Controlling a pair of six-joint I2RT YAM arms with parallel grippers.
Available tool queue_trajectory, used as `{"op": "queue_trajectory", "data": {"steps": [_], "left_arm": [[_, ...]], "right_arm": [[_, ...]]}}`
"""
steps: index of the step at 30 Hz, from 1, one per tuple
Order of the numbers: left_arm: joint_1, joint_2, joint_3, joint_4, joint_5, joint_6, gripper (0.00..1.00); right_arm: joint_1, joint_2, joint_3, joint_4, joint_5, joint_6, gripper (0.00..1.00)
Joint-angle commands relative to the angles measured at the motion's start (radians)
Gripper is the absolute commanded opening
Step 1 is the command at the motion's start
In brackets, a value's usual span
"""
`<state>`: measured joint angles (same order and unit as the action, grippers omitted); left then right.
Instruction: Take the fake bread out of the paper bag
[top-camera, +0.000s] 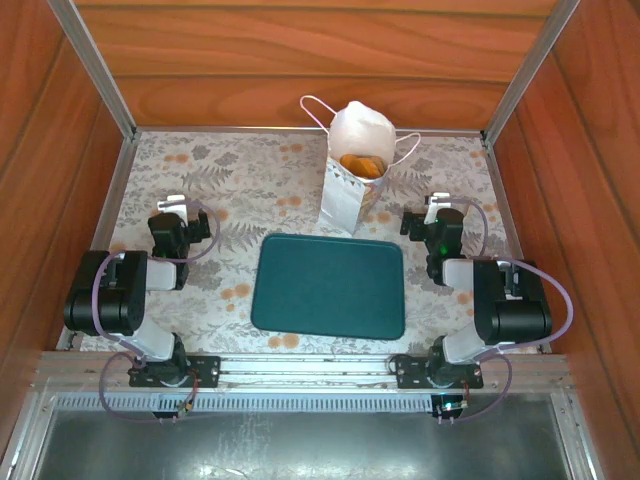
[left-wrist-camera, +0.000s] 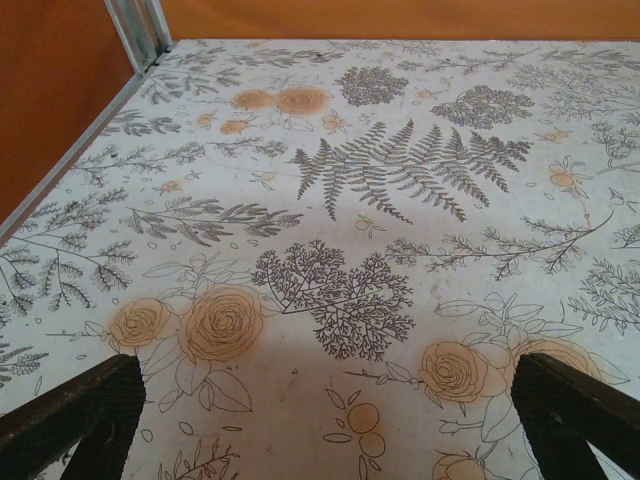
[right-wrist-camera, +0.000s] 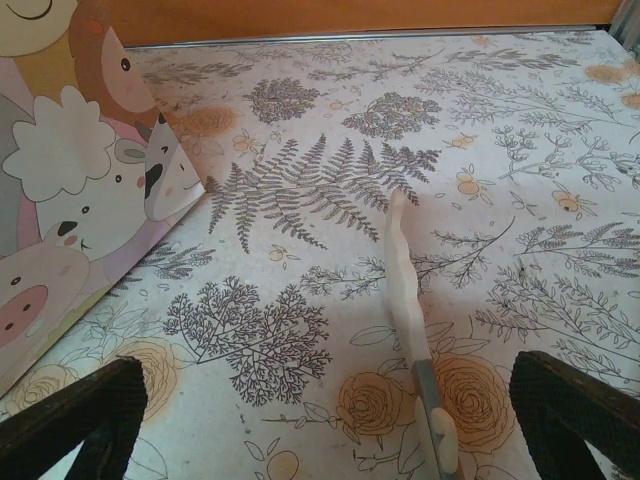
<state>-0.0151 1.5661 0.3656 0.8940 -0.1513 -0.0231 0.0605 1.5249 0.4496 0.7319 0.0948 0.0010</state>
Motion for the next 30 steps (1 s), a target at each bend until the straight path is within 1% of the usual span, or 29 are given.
{"op": "queue_trajectory", "data": {"steps": [1,15,17,30], "left_arm": [[-0.001,-0.003,0.017,-0.007,0.013,0.006,1.00],[0.000,-0.004,0.018,-0.007,0.014,0.006,1.00],[0.017,0.000,0.019,-0.007,0.042,-0.009,1.00],[0.017,0.001,0.021,-0.008,0.043,-0.006,1.00]], "right_arm": [[-0.011,0.008,0.018,-0.006,-0.016,-0.013,1.00],[-0.011,0.007,0.019,-0.006,-0.016,-0.013,1.00],[-0.011,0.008,0.018,-0.006,-0.016,-0.013,1.00],[-0.027,0.012,0.029,-0.022,-0.041,-0.003,1.00]]}}
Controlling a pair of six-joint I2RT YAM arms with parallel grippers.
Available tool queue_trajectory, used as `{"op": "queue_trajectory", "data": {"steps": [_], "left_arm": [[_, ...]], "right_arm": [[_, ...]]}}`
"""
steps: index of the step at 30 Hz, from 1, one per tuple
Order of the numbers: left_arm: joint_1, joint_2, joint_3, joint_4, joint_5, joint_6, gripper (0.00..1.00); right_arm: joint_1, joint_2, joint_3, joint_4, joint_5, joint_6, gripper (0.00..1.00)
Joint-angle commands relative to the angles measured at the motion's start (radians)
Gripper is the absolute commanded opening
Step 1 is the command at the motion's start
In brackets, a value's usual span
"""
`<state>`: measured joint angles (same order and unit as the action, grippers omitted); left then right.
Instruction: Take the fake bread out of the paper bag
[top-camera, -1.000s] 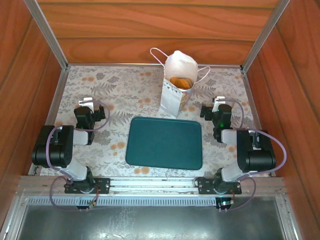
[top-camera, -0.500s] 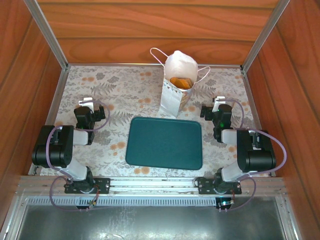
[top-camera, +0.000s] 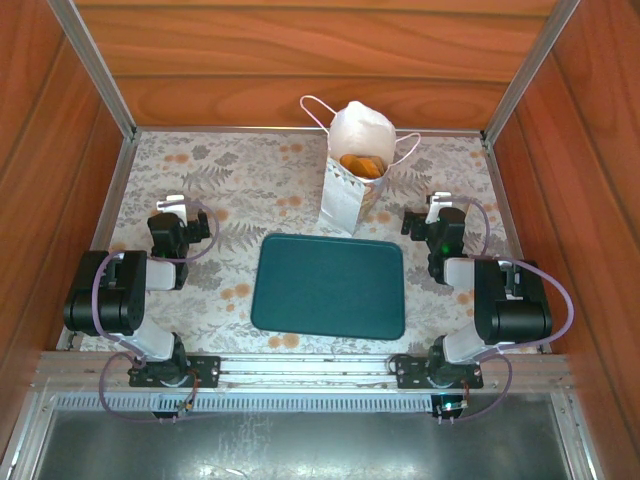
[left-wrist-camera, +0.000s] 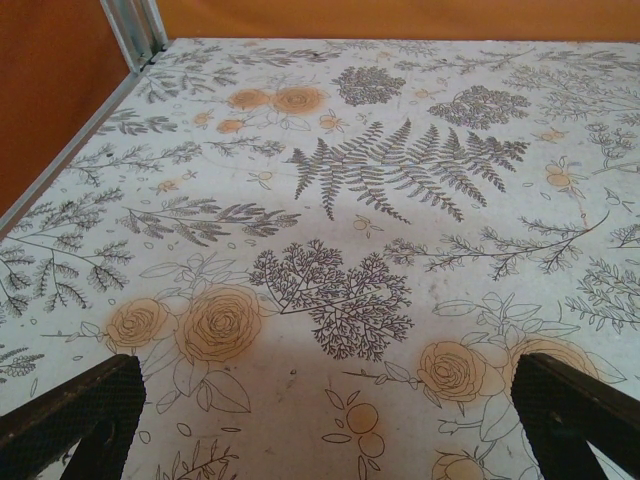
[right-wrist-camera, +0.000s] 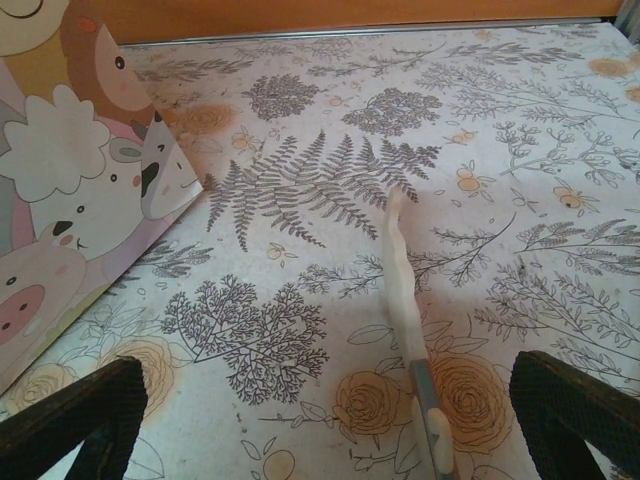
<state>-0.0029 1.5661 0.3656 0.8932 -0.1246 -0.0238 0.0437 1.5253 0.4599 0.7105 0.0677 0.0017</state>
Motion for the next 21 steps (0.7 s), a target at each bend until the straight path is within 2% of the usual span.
{"op": "queue_trajectory", "data": {"steps": [1,5,9,11,12,16,19,21], "left_arm": [[0.005,0.000,0.022,-0.008,0.016,-0.005,1.00],[0.003,-0.010,0.015,-0.008,0.008,-0.005,1.00],[0.008,-0.076,-0.006,-0.012,-0.057,-0.039,1.00],[0.028,-0.152,-0.002,-0.101,-0.056,-0.068,1.00],[0.029,-0.178,0.001,-0.137,-0.067,-0.081,1.00],[0.029,-0.298,0.038,-0.331,-0.091,-0.166,1.00],[0.031,-0.379,0.095,-0.498,-0.148,-0.259,1.00],[0.033,-0.432,0.133,-0.614,-0.180,-0.352,1.00]], "right_arm": [[-0.010,0.011,0.018,0.000,-0.014,-0.003,1.00],[-0.010,0.004,0.010,0.007,-0.013,-0.005,1.00],[-0.008,-0.033,-0.025,0.044,-0.063,-0.030,1.00],[-0.008,-0.092,-0.032,0.010,-0.068,-0.029,1.00],[-0.008,-0.124,-0.020,-0.040,-0.061,-0.021,1.00],[-0.008,-0.224,0.098,-0.430,-0.010,0.072,1.00],[-0.008,-0.253,0.196,-0.661,0.129,0.241,1.00],[-0.011,-0.263,0.281,-0.854,0.129,0.338,1.00]]}}
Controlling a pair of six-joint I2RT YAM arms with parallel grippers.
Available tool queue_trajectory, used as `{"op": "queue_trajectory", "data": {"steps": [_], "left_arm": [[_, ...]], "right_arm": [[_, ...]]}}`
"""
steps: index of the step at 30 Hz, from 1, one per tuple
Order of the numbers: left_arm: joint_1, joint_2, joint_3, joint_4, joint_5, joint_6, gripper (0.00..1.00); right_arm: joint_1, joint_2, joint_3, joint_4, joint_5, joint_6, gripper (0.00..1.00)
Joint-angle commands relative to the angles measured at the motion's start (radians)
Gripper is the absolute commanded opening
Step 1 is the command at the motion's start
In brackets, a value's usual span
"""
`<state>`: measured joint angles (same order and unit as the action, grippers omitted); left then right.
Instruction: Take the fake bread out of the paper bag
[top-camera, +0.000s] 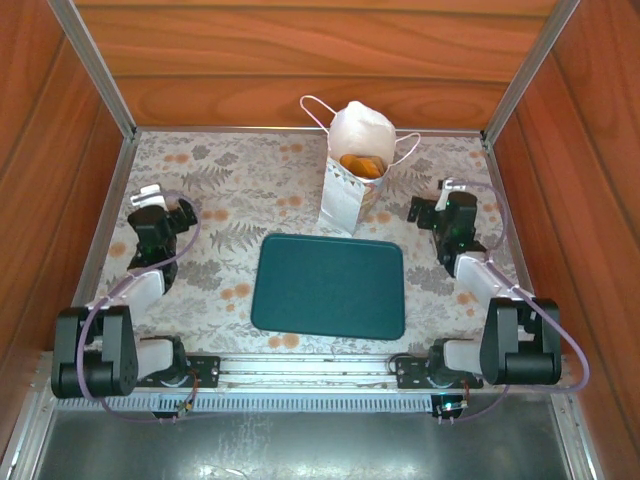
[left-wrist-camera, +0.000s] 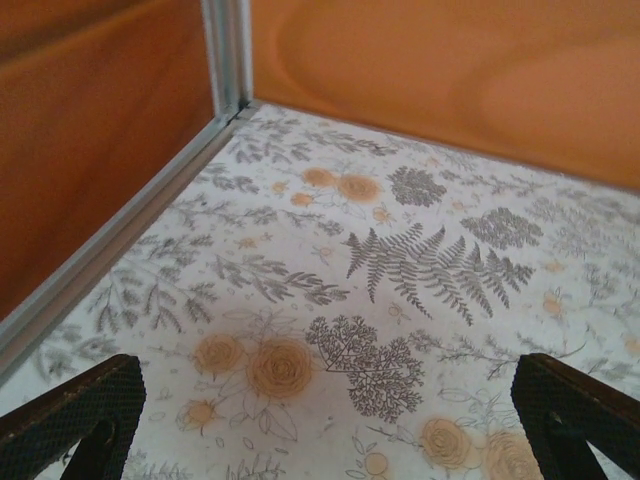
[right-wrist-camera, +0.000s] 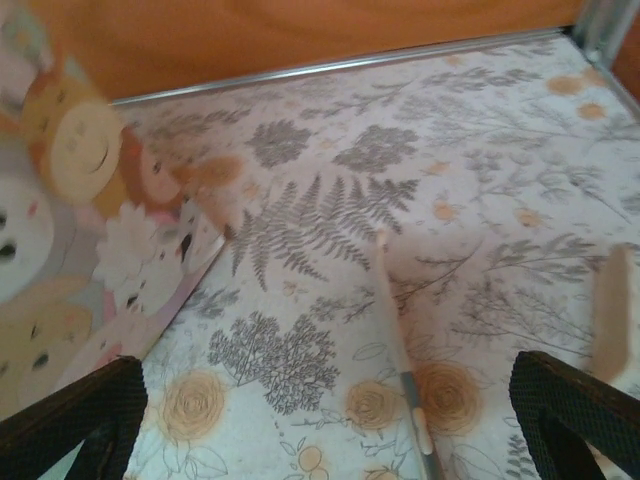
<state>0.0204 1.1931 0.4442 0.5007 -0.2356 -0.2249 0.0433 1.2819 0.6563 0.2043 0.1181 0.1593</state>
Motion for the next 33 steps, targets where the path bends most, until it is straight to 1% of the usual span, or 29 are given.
{"op": "queue_trajectory", "data": {"steps": [1,3,4,5,7,8,9,10,12,15,16,20,23,27,31,33], "left_arm": [[0.010,-0.083,0.062,-0.246,-0.049,-0.169,1.00],[0.012,-0.124,0.062,-0.267,0.007,-0.206,1.00],[0.022,-0.142,0.062,-0.280,0.040,-0.263,1.00],[0.045,-0.162,0.066,-0.296,0.118,-0.313,1.00],[0.087,-0.190,0.071,-0.301,0.289,-0.394,1.00],[0.088,-0.195,0.078,-0.300,0.325,-0.443,1.00],[0.088,-0.193,0.093,-0.300,0.362,-0.468,1.00],[0.087,-0.185,0.116,-0.301,0.421,-0.483,1.00],[0.077,-0.154,0.171,-0.301,0.529,-0.519,0.99],[0.026,-0.065,0.276,-0.301,0.665,-0.541,0.91],[-0.003,-0.033,0.312,-0.300,0.693,-0.551,0.89],[-0.129,0.098,0.468,-0.301,0.736,-0.546,0.82],[-0.200,0.218,0.600,-0.301,0.775,-0.559,0.76],[-0.265,0.371,0.766,-0.301,0.820,-0.615,0.71],[-0.308,0.502,0.914,-0.301,0.855,-0.684,0.62],[-0.330,0.555,0.984,-0.301,0.867,-0.703,0.61]], "right_arm": [[-0.011,-0.020,0.128,-0.428,0.050,0.214,1.00],[-0.011,-0.016,0.198,-0.548,-0.046,0.238,1.00],[-0.011,-0.022,0.215,-0.574,-0.106,0.254,1.00],[-0.011,-0.034,0.222,-0.580,-0.170,0.279,1.00],[-0.011,-0.072,0.211,-0.545,-0.301,0.314,1.00],[-0.011,-0.098,0.196,-0.508,-0.373,0.337,0.99],[-0.011,-0.118,0.181,-0.471,-0.425,0.359,0.98],[-0.012,-0.139,0.168,-0.431,-0.478,0.385,0.97],[-0.011,-0.167,0.157,-0.385,-0.529,0.439,0.94],[-0.011,-0.188,0.169,-0.382,-0.552,0.509,0.91],[-0.011,-0.193,0.174,-0.387,-0.556,0.528,0.87],[-0.009,-0.218,0.187,-0.398,-0.577,0.581,0.83],[-0.008,-0.241,0.197,-0.411,-0.590,0.599,0.80],[-0.005,-0.267,0.210,-0.407,-0.621,0.620,0.76],[-0.003,-0.283,0.229,-0.404,-0.654,0.632,0.74],[-0.002,-0.287,0.239,-0.395,-0.675,0.639,0.74]]}}
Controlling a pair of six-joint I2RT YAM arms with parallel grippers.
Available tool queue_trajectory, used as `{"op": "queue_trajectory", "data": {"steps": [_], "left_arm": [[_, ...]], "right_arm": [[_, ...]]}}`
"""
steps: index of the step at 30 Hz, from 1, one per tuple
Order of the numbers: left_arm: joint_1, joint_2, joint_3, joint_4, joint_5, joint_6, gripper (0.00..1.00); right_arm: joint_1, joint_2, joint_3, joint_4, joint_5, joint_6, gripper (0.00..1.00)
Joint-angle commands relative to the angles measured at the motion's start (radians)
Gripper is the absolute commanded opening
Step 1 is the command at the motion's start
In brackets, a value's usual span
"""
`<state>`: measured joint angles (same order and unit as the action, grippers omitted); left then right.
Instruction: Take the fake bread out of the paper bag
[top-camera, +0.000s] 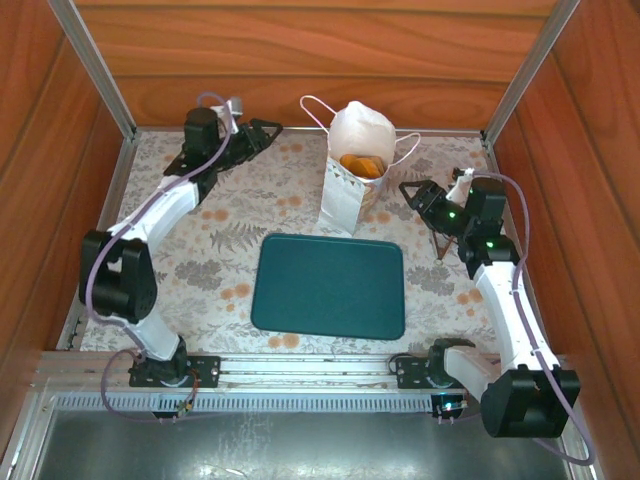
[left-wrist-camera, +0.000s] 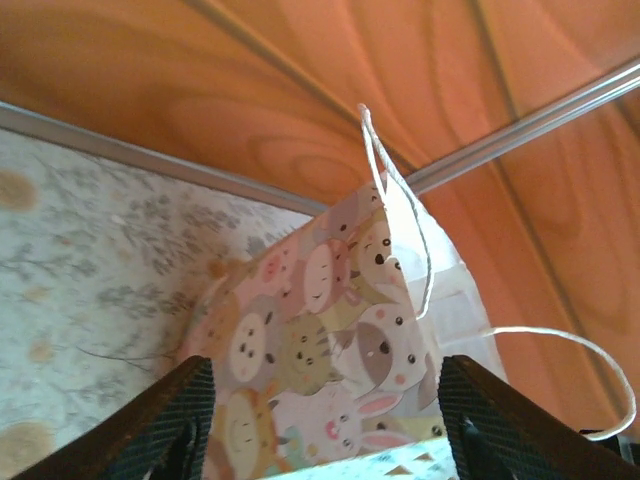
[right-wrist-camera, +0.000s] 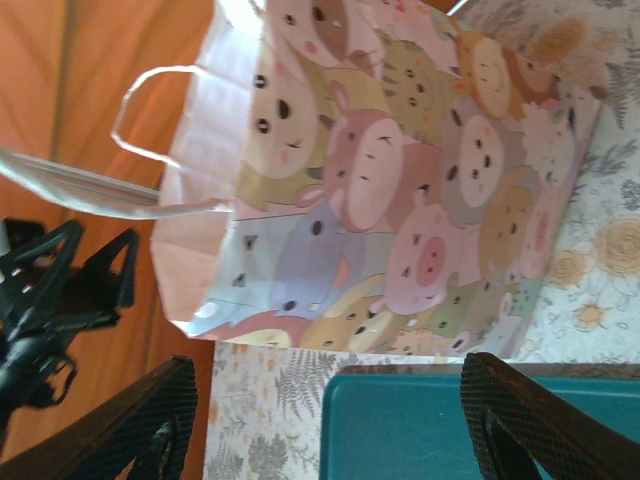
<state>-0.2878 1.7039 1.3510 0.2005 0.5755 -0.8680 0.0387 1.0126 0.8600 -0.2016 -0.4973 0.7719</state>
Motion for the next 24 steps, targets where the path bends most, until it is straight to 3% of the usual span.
{"op": "queue_trajectory", "data": {"steps": [1,14,24], "left_arm": [[-0.031,0.075,0.116,0.000,0.064,-0.072,0.61],[-0.081,0.396,0.518,0.000,0.172,-0.268,0.49],[-0.099,0.518,0.702,0.005,0.202,-0.352,0.38]], "right_arm": [[0.003,-0.017,0.041,0.018,-0.073,0.027,0.73],[0.006,-0.003,0.100,0.063,-0.105,0.060,0.73],[0.006,0.061,0.159,0.087,-0.095,0.071,0.75]]}}
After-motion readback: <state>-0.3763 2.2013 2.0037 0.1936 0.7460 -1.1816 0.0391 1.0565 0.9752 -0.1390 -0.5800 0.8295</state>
